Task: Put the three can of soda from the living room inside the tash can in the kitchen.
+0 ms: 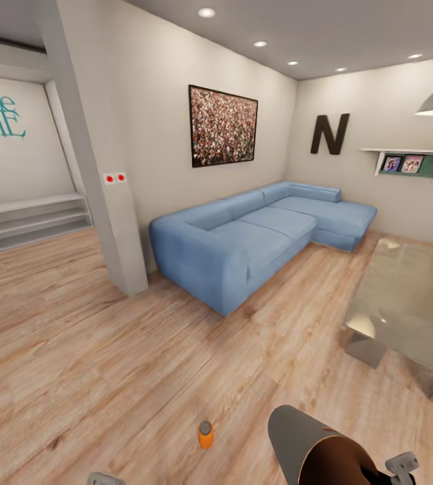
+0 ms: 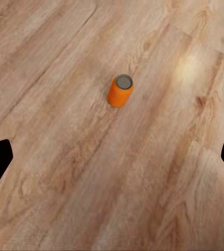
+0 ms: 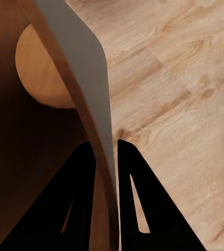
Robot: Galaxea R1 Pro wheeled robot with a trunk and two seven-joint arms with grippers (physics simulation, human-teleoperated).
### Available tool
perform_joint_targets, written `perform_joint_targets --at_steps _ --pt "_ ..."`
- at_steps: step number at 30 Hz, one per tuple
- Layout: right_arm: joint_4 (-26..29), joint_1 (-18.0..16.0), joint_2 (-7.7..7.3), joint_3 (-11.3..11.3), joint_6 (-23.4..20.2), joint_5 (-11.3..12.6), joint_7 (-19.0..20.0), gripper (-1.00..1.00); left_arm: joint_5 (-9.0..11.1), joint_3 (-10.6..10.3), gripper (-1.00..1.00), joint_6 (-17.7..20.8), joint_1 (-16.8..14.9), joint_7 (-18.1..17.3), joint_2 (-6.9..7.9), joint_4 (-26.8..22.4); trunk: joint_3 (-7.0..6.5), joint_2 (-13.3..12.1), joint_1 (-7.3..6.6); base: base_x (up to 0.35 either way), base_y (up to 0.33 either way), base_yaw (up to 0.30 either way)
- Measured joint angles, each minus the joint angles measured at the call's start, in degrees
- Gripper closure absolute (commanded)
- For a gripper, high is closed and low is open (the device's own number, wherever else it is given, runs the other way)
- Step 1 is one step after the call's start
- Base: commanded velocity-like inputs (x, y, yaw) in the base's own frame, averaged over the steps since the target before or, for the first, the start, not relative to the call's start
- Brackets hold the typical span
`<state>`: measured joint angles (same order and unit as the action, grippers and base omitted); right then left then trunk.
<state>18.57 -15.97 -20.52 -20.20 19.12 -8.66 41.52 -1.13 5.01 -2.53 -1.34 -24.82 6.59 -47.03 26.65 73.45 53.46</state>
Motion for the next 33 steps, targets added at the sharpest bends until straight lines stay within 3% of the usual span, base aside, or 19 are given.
perform_joint_targets --at_steps 5,9,12,18,20,23,25,29,31,33 --pt "0.02 0.00 0.06 -0.33 0.02 -0.08 0.03 1.00 -0.01 0.00 -1.00 0.37 -0.39 -0.14 0.00 0.00 -0.16 0.00 0.00 0.324 0.000 -0.242" --pt "-0.02 0.01 0.16 -0.39 0.02 -0.10 0.03 1.00 0.06 0.03 -1.00 3.65 -2.33 -0.22 0.00 -0.13 -0.28 0.00 0.00 0.324 0.007 -0.243" --pt "-0.02 0.01 0.24 -0.38 0.03 -0.09 0.03 1.00 0.27 0.06 -1.00 11.58 -6.99 -0.27 0.00 -0.53 -0.39 0.00 0.00 0.324 0.063 -0.243" --pt "0.00 0.01 0.39 -0.29 0.11 -0.18 0.03 1.00 0.14 0.08 -1.00 21.69 -15.36 -0.21 -0.21 0.81 -0.57 0.00 0.00 0.324 0.115 -0.240" --pt "0.04 0.00 0.43 -0.29 0.15 -0.15 0.03 1.00 0.13 0.13 -1.00 26.62 -19.11 -0.04 -0.38 1.83 -0.63 0.00 0.00 0.257 0.102 -0.173" --pt "0.07 0.00 0.50 -0.34 0.18 -0.10 0.01 1.00 0.15 0.21 -1.00 33.06 -25.07 0.38 -0.60 6.01 -0.67 0.00 0.00 0.121 0.048 -0.080" --pt "0.05 0.01 0.53 -0.22 0.25 -0.26 0.03 1.00 0.19 0.25 -1.00 35.32 -28.36 1.14 -0.71 9.69 -0.68 0.00 0.00 0.050 0.020 -0.033" --pt "0.06 0.00 0.55 -0.36 0.28 -0.23 0.02 1.00 0.34 0.32 -1.00 38.06 -34.15 1.88 -1.27 17.72 -0.68 0.00 0.00 0.022 0.009 -0.015" --pt "0.05 0.00 0.56 -0.35 0.37 -0.28 0.03 1.00 0.36 0.31 -1.00 38.99 -37.45 2.19 -2.71 23.33 -0.68 0.00 0.00 0.007 0.003 -0.004" --pt "0.05 0.00 0.56 -0.34 0.40 -0.26 0.03 1.00 0.25 0.29 -1.00 39.23 -38.34 2.38 -3.26 25.04 -0.68 0.00 0.00 0.004 0.002 -0.003"
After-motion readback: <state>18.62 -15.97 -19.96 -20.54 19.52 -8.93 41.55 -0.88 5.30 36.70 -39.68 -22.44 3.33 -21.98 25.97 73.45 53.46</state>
